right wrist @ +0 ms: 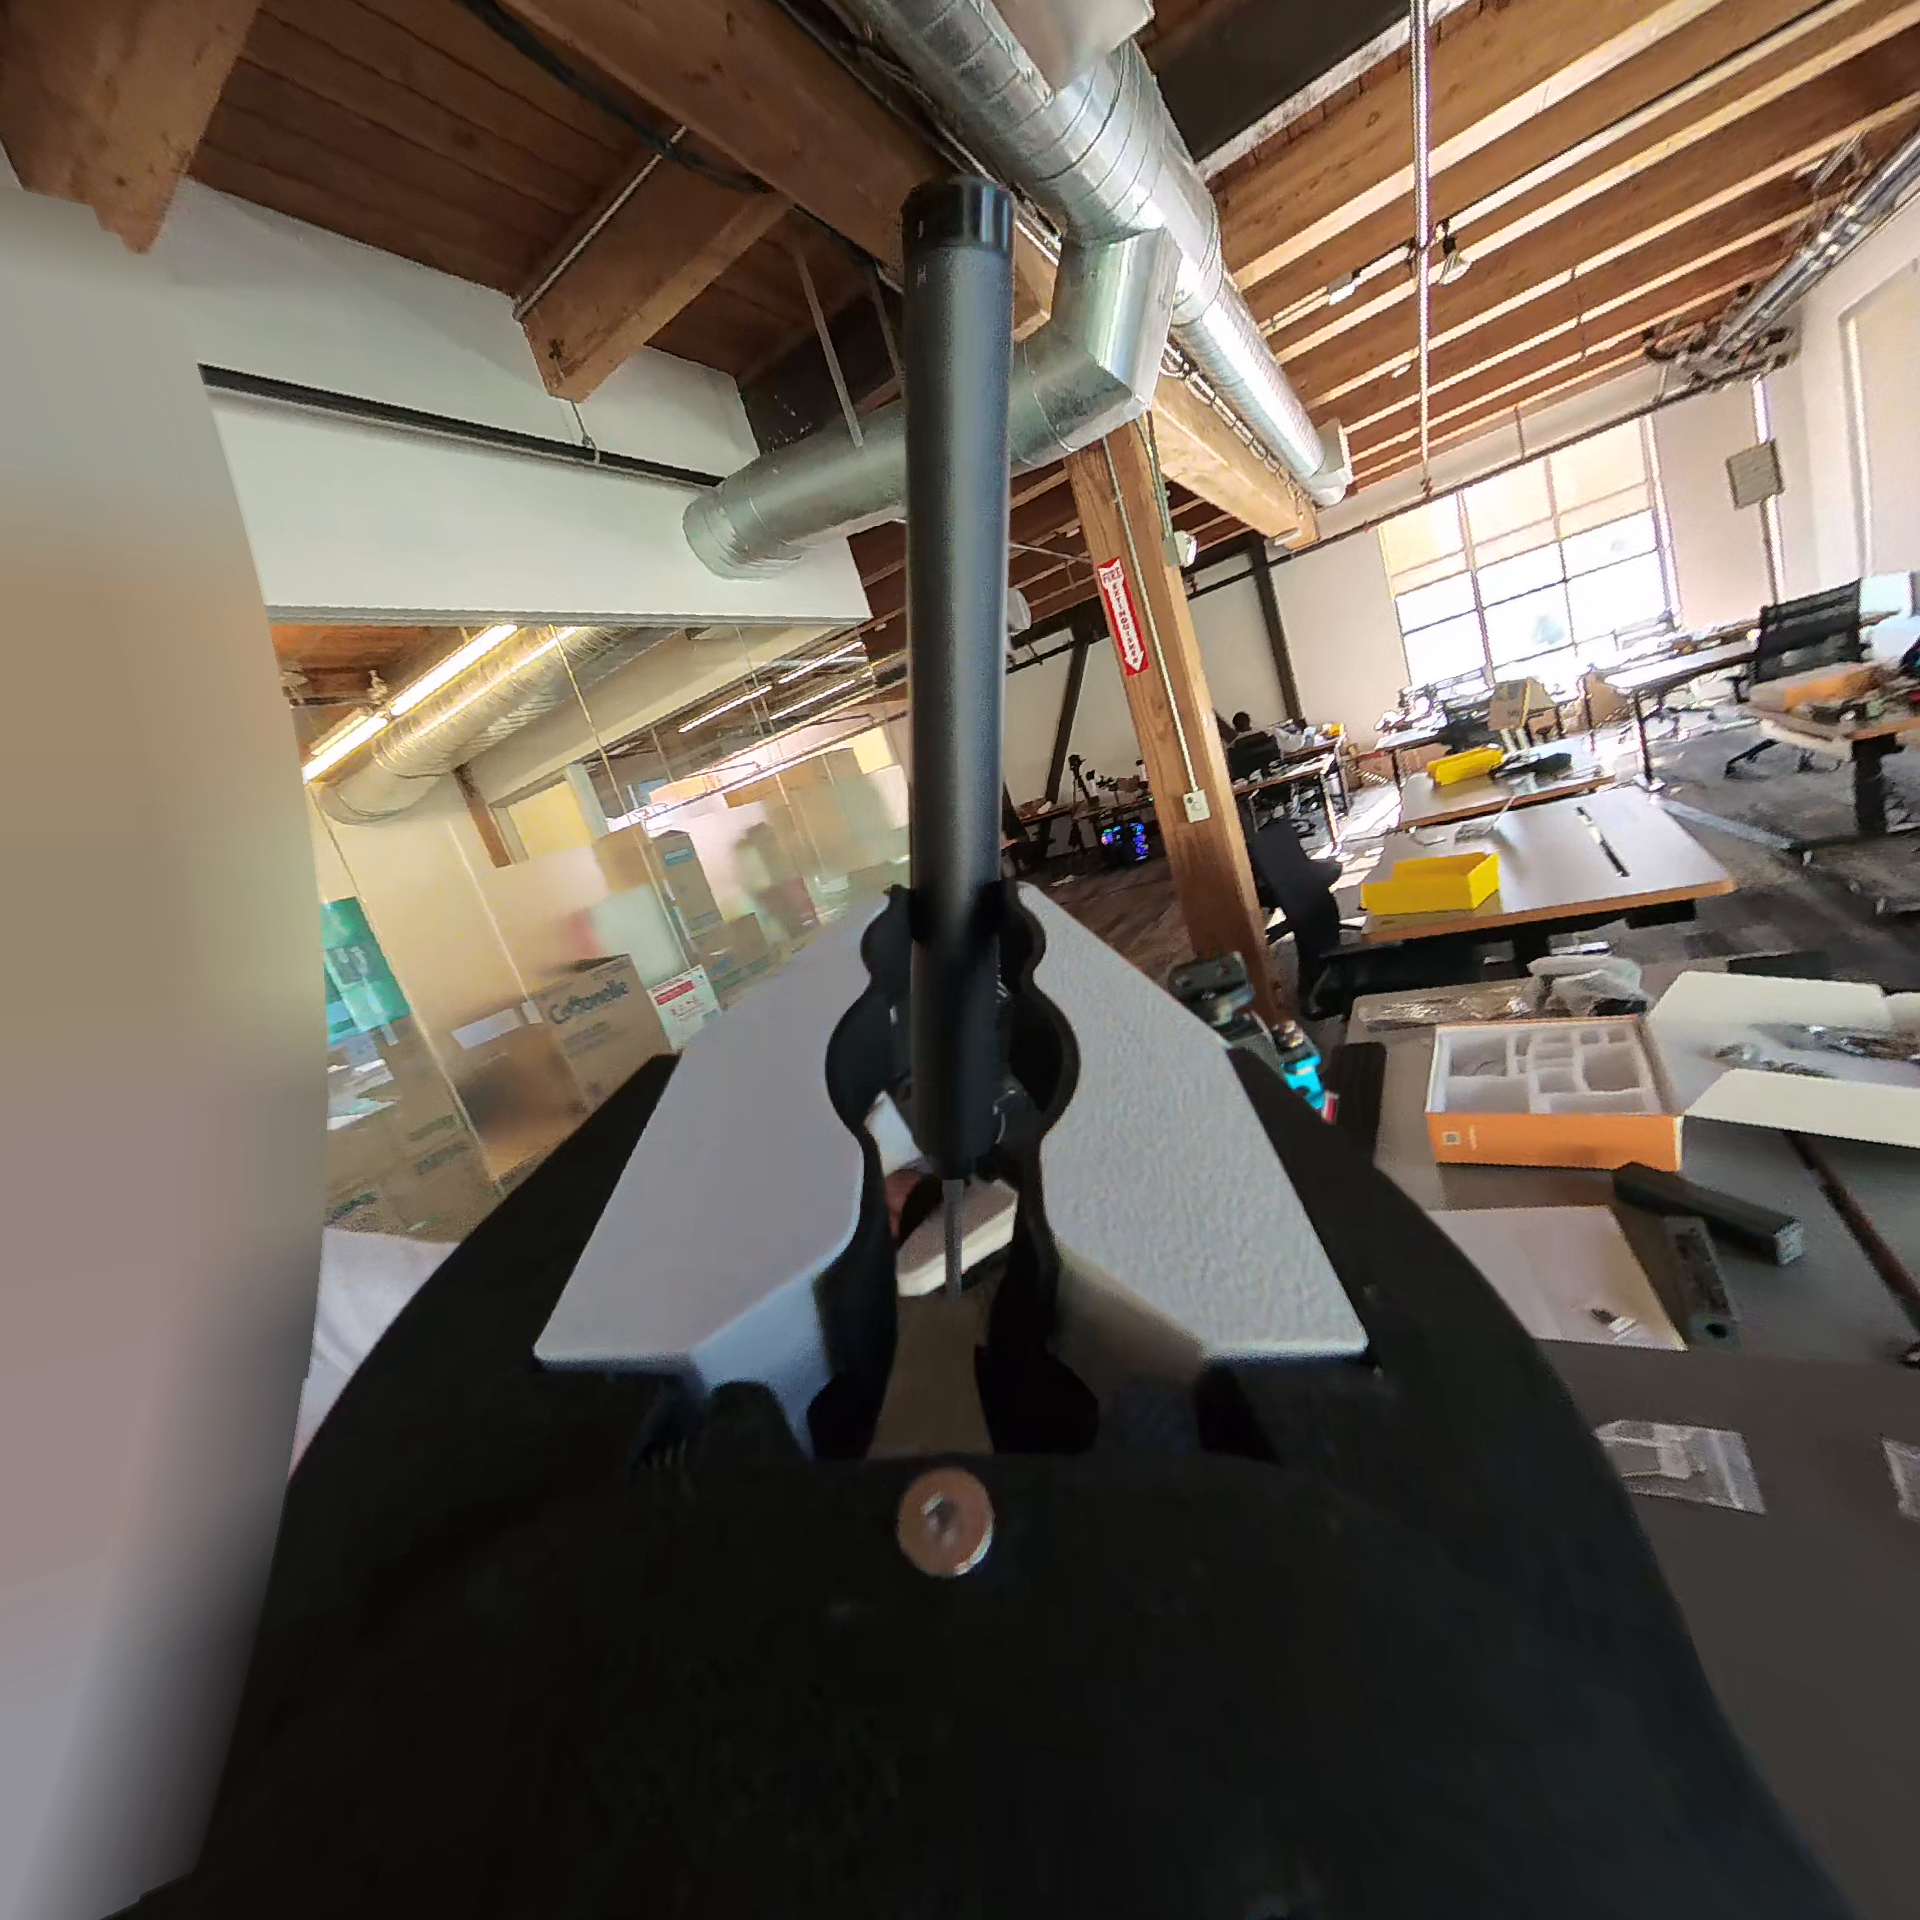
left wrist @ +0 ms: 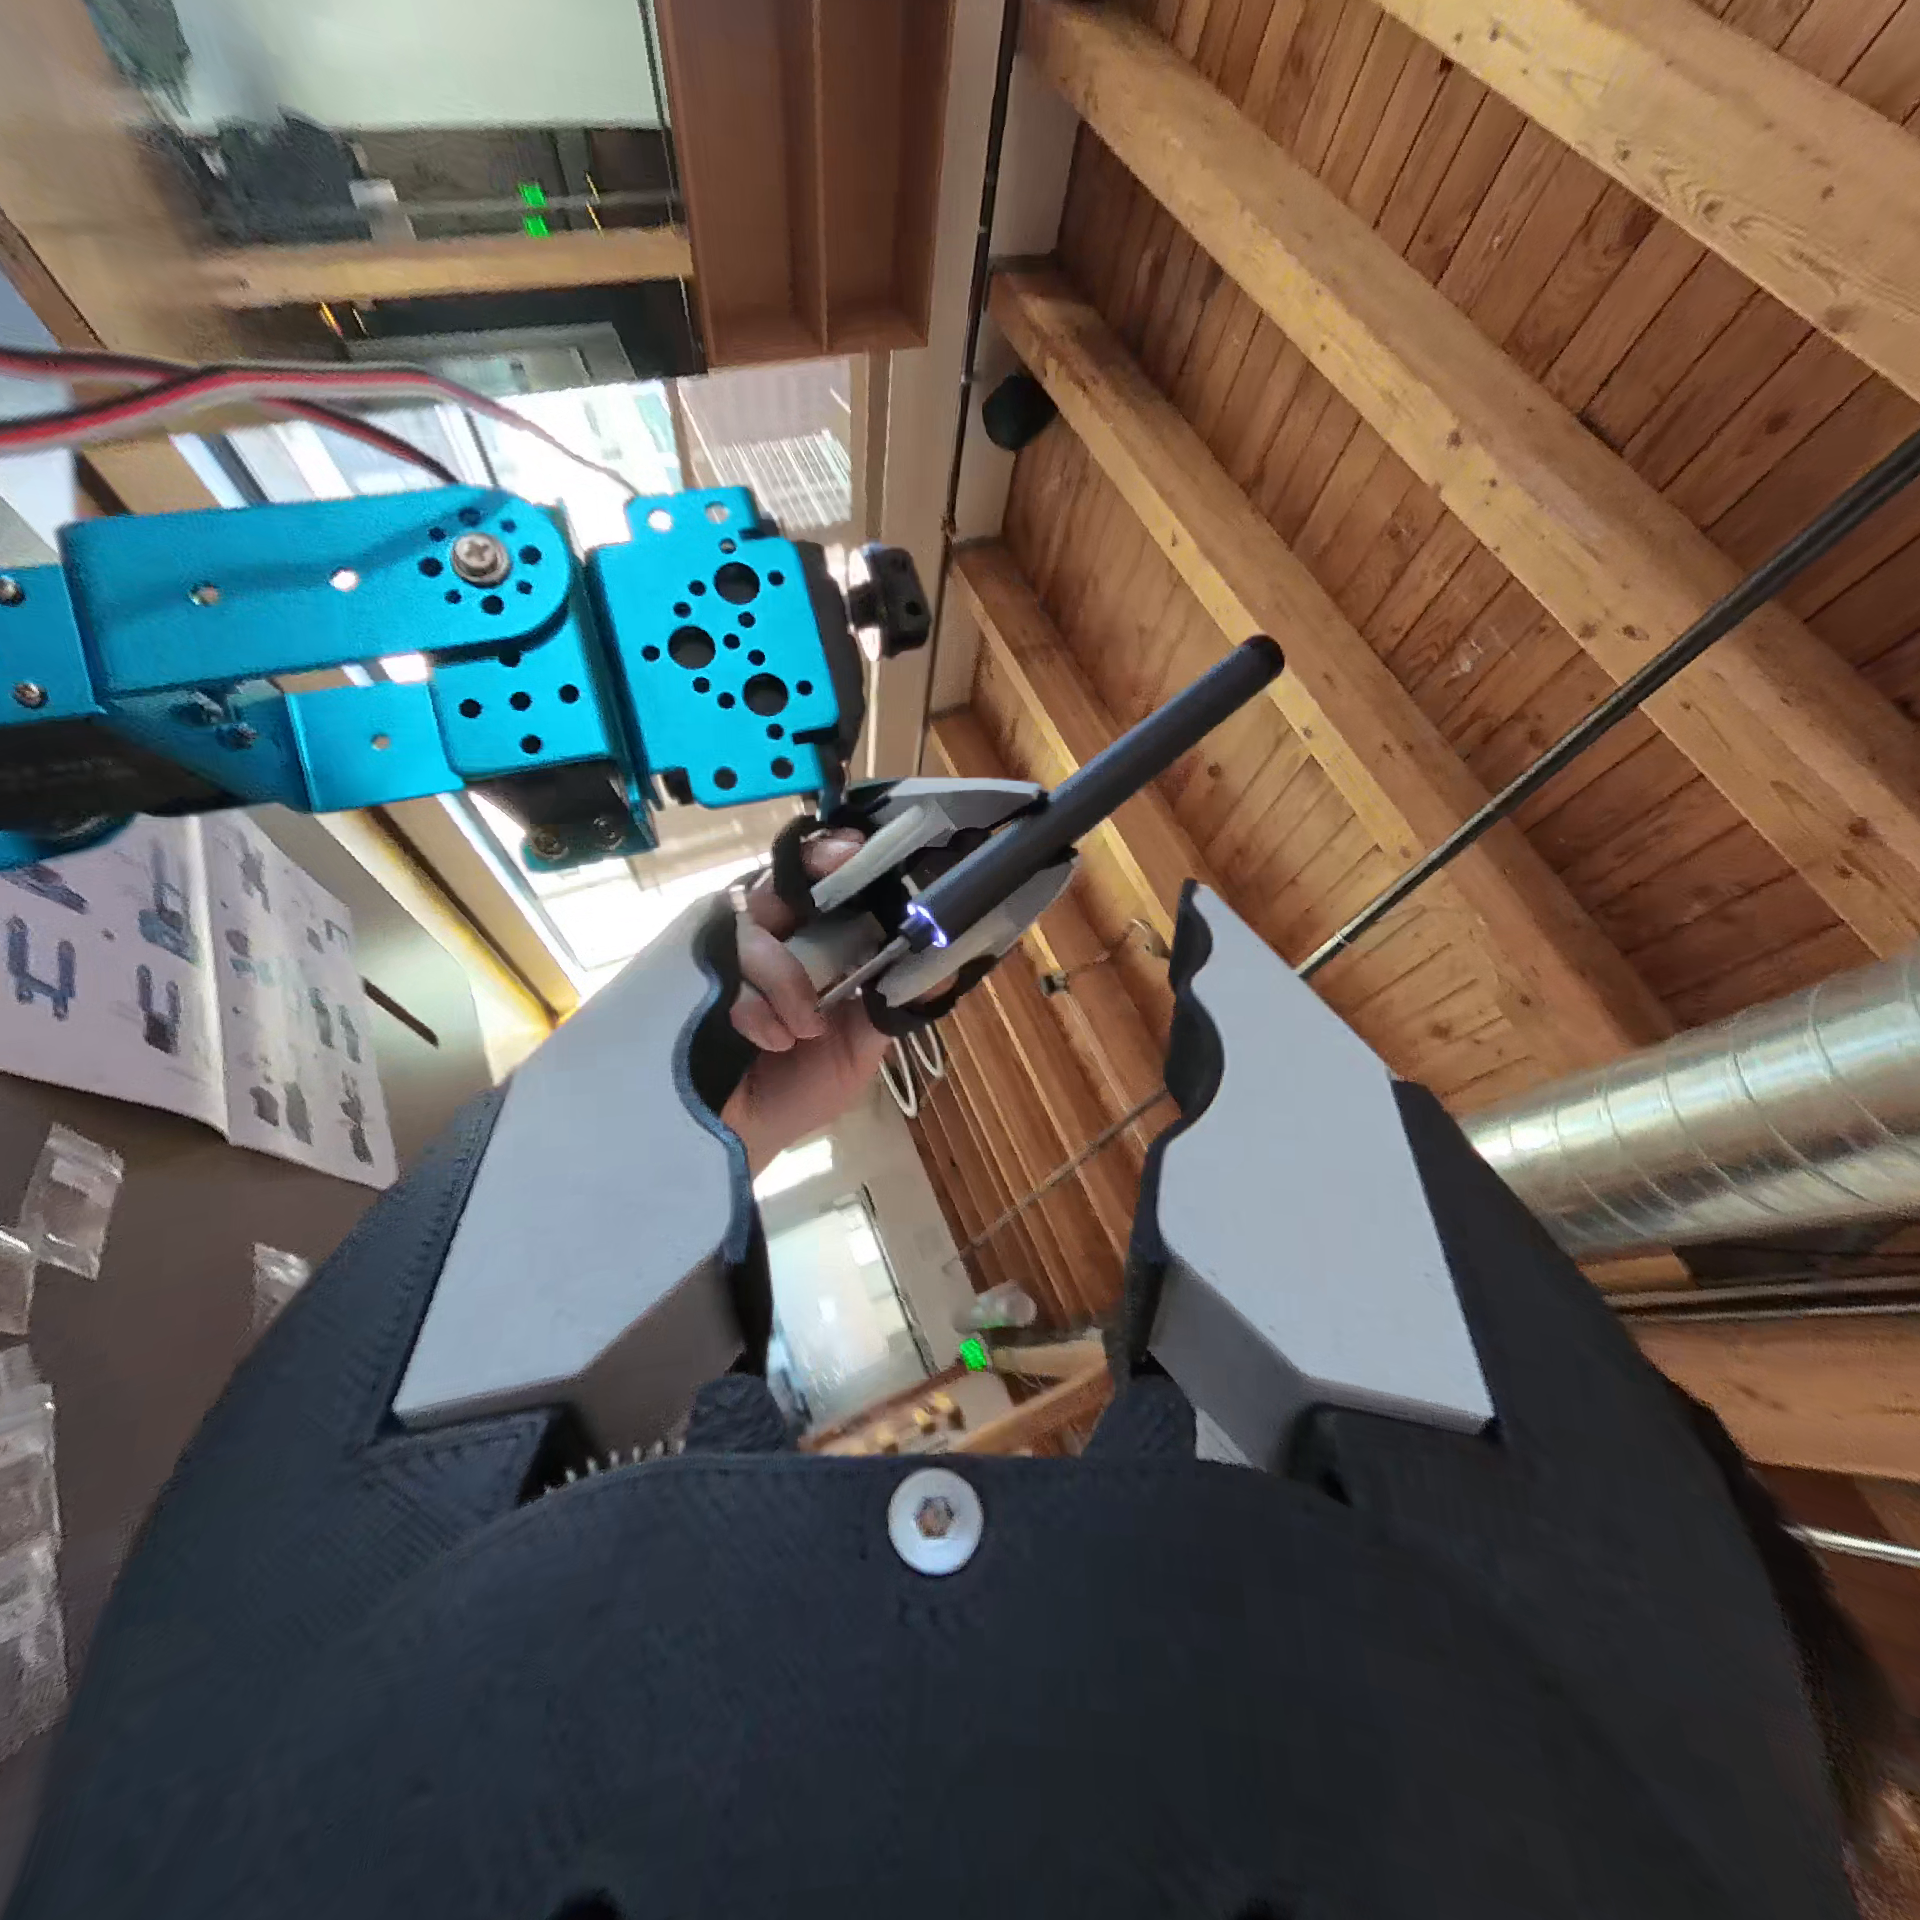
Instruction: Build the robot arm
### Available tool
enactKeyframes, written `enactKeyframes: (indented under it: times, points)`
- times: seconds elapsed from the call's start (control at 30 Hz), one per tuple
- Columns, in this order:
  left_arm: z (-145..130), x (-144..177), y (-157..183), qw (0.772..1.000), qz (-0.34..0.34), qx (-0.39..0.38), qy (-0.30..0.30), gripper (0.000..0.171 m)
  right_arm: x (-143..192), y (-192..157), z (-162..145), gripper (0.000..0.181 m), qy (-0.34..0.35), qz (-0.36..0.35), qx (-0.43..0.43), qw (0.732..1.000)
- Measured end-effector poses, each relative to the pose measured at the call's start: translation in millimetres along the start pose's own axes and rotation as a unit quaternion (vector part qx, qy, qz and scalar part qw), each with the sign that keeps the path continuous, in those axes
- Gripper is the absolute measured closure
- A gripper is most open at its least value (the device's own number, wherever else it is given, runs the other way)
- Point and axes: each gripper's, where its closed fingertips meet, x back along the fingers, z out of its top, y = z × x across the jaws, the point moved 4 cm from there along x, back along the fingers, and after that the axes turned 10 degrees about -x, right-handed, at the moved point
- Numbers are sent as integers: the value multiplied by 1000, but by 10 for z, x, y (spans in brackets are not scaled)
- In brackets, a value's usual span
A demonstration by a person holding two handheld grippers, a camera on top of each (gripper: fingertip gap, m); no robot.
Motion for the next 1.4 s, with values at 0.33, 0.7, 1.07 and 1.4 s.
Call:
enactKeyframes:
  times: [0.33,0.7,1.07,1.4]
  points:
    - [-55,-106,126,995,5,-50,83,69,-177,17,72,166,-9,-4,50,999]
    - [-61,-139,210,986,4,-84,143,55,-270,-30,87,166,-21,-18,96,995]
    - [3,-148,232,974,0,-98,203,46,-420,25,116,165,-31,-15,122,992]
    - [18,-166,242,967,-6,-87,241,43,-447,-6,114,165,-32,-7,131,991]
